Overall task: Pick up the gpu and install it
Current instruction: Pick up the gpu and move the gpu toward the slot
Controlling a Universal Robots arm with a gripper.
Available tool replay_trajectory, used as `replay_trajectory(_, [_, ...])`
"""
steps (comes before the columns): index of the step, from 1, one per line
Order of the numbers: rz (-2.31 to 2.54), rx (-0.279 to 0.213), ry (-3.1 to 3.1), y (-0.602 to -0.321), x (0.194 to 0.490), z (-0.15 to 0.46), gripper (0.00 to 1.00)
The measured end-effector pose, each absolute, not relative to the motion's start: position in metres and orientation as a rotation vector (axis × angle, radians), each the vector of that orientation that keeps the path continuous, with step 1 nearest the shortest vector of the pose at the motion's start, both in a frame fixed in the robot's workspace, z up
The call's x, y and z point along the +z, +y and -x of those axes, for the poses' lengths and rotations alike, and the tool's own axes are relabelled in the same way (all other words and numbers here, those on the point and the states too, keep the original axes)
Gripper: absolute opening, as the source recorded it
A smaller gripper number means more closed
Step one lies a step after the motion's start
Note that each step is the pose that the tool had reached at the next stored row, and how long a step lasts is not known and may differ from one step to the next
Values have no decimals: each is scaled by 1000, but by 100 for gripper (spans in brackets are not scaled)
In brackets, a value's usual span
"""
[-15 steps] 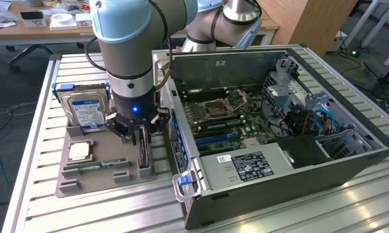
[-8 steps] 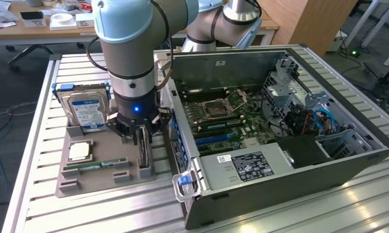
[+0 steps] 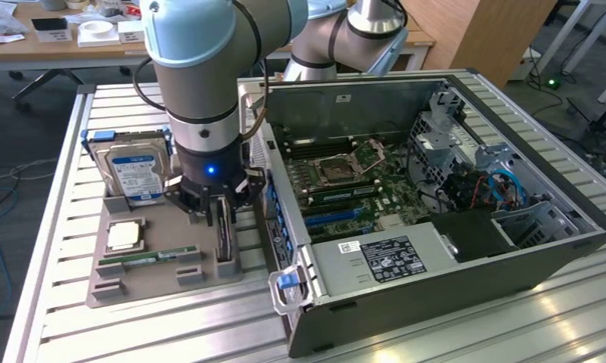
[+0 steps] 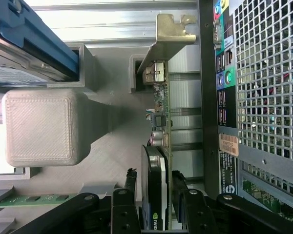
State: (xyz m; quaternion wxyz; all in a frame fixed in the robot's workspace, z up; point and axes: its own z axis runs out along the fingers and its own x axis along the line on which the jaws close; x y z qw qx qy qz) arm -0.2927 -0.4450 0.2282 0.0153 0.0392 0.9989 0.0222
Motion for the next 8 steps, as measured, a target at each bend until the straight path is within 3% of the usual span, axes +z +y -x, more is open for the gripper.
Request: replay_trajectory(8, [-122,69,3108,-447,228,292,42])
